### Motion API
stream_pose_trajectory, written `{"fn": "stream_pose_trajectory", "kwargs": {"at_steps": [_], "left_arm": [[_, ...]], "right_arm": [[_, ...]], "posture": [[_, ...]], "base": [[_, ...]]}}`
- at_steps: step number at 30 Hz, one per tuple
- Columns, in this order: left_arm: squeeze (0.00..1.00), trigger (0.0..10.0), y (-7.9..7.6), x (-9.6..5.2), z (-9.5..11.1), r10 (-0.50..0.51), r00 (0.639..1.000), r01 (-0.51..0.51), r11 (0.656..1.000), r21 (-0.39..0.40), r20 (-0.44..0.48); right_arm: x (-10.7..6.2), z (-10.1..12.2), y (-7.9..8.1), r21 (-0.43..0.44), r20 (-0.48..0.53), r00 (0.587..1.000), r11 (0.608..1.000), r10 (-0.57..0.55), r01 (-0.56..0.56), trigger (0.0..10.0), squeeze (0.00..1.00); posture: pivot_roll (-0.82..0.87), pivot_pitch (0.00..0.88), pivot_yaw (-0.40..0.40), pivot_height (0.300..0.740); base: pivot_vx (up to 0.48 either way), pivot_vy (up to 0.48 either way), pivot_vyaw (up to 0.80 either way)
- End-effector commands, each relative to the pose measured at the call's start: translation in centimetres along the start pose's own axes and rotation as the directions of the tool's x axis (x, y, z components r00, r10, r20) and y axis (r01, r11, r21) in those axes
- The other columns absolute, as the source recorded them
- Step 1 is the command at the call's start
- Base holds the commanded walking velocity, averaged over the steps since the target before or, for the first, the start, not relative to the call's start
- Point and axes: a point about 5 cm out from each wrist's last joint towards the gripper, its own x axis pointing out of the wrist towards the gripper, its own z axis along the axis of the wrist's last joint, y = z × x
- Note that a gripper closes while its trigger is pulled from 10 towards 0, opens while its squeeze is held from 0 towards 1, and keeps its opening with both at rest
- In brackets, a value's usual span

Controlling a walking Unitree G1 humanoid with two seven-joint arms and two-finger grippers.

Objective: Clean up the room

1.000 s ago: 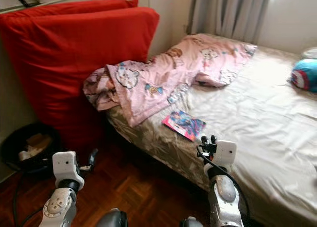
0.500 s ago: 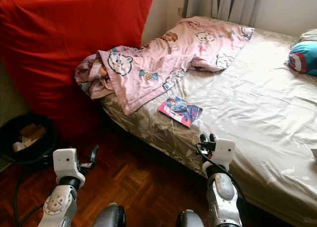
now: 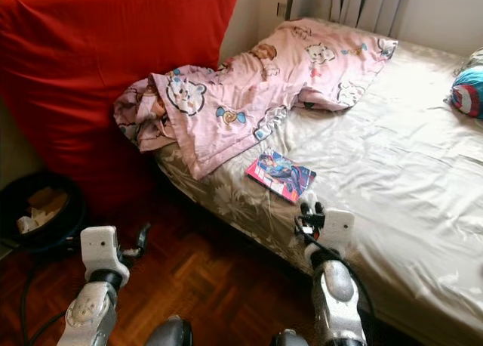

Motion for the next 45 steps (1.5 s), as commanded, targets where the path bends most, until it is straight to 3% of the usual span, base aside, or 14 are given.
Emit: {"fn": "stream_pose_trajectory", "kwargs": {"at_steps": [1, 22, 29, 30, 31, 45], "left_arm": [[0.00, 10.0, -0.6, 0.1, 0.5, -0.018, 1.000, 0.019, 1.000, -0.025, 0.020], [0.00, 10.0, -0.7, 0.5, 1.1, -0.024, 0.999, 0.026, 0.999, -0.037, 0.042], [0.00, 10.0, -0.6, 0.8, 1.7, -0.016, 0.997, 0.020, 0.998, -0.052, 0.069], [0.00, 10.0, -0.6, 0.8, 1.8, -0.018, 0.997, 0.022, 0.999, -0.048, 0.070], [0.00, 10.0, -0.6, 0.8, 1.9, -0.021, 0.997, 0.025, 0.999, -0.045, 0.071], [0.00, 10.0, -0.8, -0.2, 2.8, -0.057, 0.995, 0.061, 0.997, -0.048, 0.082]], "right_arm": [[-0.4, -0.5, -1.0, -0.001, -0.028, 0.999, 1.000, -0.030, 0.030, 10.0, 0.00], [-0.2, -0.9, -0.6, -0.005, -0.046, 0.999, 1.000, -0.018, 0.018, 10.0, 0.00], [0.2, -1.3, -0.2, -0.011, -0.099, 0.995, 1.000, 0.021, -0.022, 10.0, 0.00], [0.4, -1.3, -0.1, -0.011, -0.101, 0.994, 0.999, 0.032, -0.033, 10.0, 0.10], [0.7, -1.2, -0.1, -0.016, -0.108, 0.994, 0.999, 0.035, -0.037, 10.0, 1.00], [2.6, -2.1, 0.3, -0.014, -0.241, 0.970, 0.999, -0.040, 0.038, 10.0, 1.00]], "posture": [[-0.07, 0.117, 0.011, 0.649], [-0.07, 0.119, 0.014, 0.649], [-0.07, 0.134, 0.016, 0.649], [-0.07, 0.136, 0.016, 0.649], [-0.06, 0.142, 0.018, 0.649], [-0.01, 0.200, 0.036, 0.649]], "base": [[0.409, 0.000, 0.00], [0.409, 0.000, 0.00], [0.156, 0.000, 0.00], [0.000, 0.000, 0.00], [0.000, 0.000, 0.00], [0.000, 0.000, 0.00]]}}
